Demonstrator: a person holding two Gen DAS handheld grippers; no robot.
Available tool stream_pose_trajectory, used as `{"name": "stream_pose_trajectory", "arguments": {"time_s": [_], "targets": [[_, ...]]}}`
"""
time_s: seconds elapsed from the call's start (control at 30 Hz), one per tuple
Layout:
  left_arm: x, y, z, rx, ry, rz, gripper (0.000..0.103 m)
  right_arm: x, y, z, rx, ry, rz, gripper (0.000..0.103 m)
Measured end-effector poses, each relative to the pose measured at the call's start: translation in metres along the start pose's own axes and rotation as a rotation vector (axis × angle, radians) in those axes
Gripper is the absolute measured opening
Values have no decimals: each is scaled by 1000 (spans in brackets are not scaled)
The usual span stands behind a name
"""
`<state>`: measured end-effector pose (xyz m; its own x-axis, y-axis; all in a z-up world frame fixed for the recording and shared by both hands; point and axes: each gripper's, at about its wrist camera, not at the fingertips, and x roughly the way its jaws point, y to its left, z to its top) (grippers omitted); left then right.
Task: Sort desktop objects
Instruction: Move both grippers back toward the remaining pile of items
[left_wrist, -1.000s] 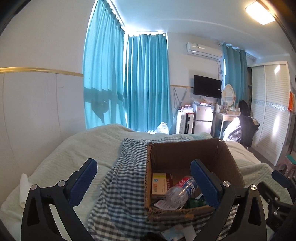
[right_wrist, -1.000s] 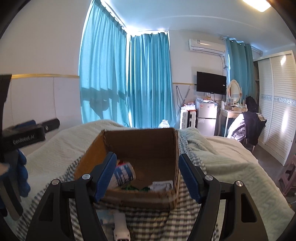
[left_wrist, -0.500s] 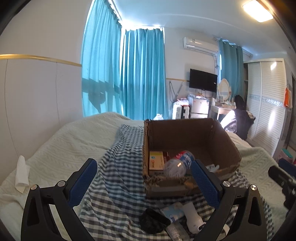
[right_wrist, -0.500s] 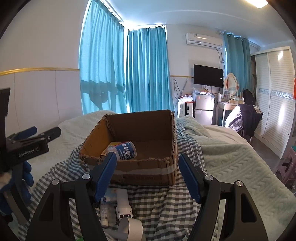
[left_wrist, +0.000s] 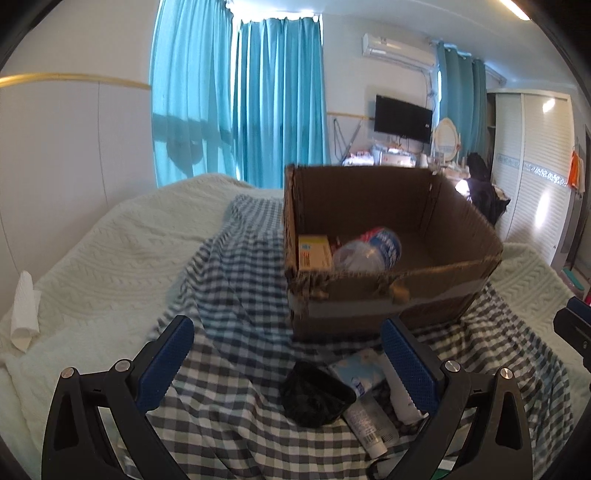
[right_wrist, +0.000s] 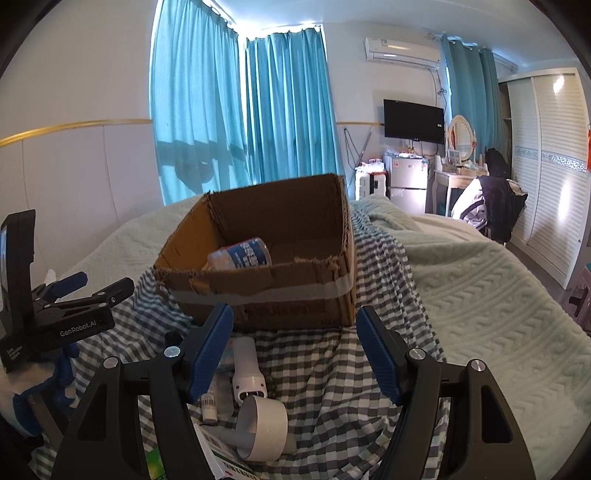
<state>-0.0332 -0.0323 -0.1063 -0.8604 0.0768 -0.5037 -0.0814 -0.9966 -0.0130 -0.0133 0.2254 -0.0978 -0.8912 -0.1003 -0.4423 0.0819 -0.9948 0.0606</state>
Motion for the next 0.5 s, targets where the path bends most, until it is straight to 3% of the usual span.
{"name": "stream_pose_trajectory", "arguments": {"time_s": [0.13,0.3,0.5], "targets": [[27,0,-17,0,145,-7,103,13,5,-14,-3,56,22,69],[51,-3,-24,-19,206,38,103,31,10,-34,-37,125,10,69],[83,-8,-42,31,287,76,103,47,3,-48,-4,204,22,69]]}}
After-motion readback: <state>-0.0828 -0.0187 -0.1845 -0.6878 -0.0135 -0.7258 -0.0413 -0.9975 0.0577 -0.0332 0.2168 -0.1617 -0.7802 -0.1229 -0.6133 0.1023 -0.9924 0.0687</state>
